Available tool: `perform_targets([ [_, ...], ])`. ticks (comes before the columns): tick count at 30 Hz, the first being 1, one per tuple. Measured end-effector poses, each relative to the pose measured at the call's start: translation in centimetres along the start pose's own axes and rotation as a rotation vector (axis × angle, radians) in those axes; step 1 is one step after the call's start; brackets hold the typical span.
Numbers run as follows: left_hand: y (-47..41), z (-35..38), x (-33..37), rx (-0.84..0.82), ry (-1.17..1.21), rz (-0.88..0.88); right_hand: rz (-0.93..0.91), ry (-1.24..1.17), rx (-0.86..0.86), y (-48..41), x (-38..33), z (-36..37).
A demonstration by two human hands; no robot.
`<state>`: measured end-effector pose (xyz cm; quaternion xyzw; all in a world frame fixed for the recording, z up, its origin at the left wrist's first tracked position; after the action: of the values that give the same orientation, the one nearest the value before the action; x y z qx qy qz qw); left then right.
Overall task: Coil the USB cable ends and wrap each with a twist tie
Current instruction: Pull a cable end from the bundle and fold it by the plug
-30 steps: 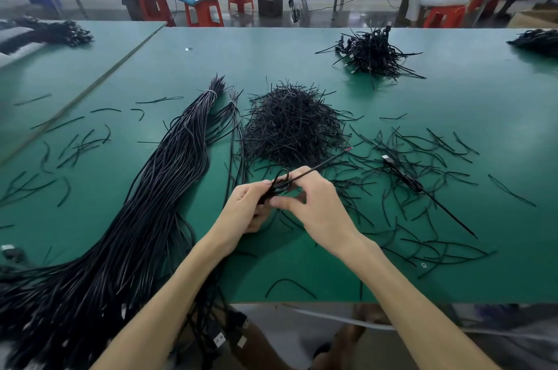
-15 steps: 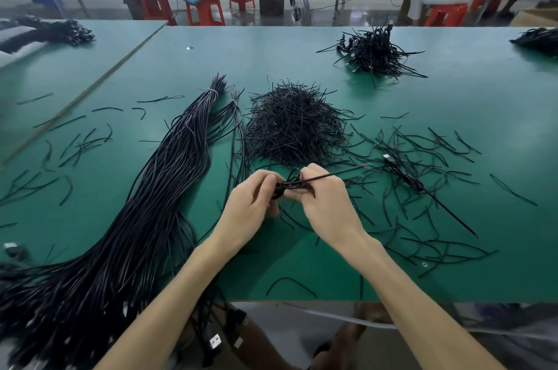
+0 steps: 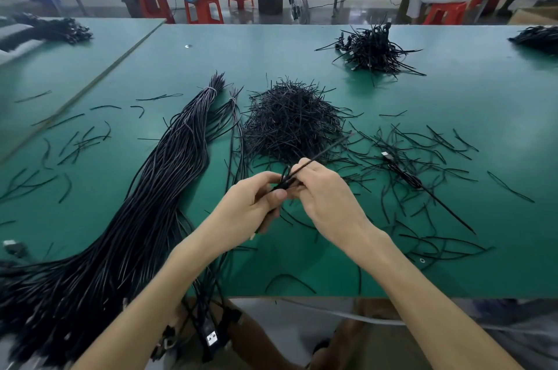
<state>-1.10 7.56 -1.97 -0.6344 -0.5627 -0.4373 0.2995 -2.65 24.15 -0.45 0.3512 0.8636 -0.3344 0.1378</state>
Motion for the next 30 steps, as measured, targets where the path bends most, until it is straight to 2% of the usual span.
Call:
perform_targets([
  [4, 0.1, 1.5, 0.3, 0.065, 0.097, -0.142, 0.012, -0.051, 0.084, 0.6, 0.3, 0.5],
  [7, 0.3, 2.0, 0.7, 0.006, 0.242, -0.241, -0.088, 0.075, 0.112, 1.1, -0.1, 0.8],
  [10, 0.9, 1.4, 1.4, -0.075, 0.354, -0.145, -0.186, 0.22, 0.191, 1.3, -0.5, 0.1],
  [12, 1.4, 0.7, 1.8, -0.117, 0.373, -0.038, -0.195, 0.229, 0.248, 1.3, -0.5, -0.4],
  [13, 1.6, 0.2, 1.8, -0.09, 0.291, 0.013, -0.182, 0.211, 0.273, 1.2, -0.5, -0.5],
  [16, 1.6, -1.3, 1.5, 0.147, -0.186, 0.146, -0.155, 0.146, 0.317, 1.1, -0.4, -0.7],
  [17, 1.7, -1.5, 1.8, 0.203, -0.264, 0.194, -0.16, 0.131, 0.312, 1.1, -0.5, -0.7],
  [20, 2.2, -1.3, 2.9, 0.336, -0.567, 0.423, -0.135, 0.033, 0.266, 1.1, -0.3, 0.0],
  [22, 2.3, -1.1, 3.0, 0.35, -0.807, 0.55, -0.112, -0.039, 0.255, 1.3, 0.0, 0.4],
  [25, 2.5, -1.2, 3.1, 0.344, -0.812, 0.593, -0.12, -0.034, 0.278, 1.4, 0.5, 0.8],
  [30, 2.9, -0.5, 3.6, 0.516, -0.874, 0.606, -0.047, -0.152, 0.316, 1.4, 1.0, 1.2],
])
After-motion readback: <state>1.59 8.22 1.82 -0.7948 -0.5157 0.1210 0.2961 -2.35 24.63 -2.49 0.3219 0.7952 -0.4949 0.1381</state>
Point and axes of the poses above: each hand's wrist, its own y-axis away from the middle knuckle, its own z-axis out of the palm, x = y × z, the point moved 2 cm from there along -y, towards the middle knuckle, and after that the axes turned 12 degrees about -z, right-handed, at the moved point
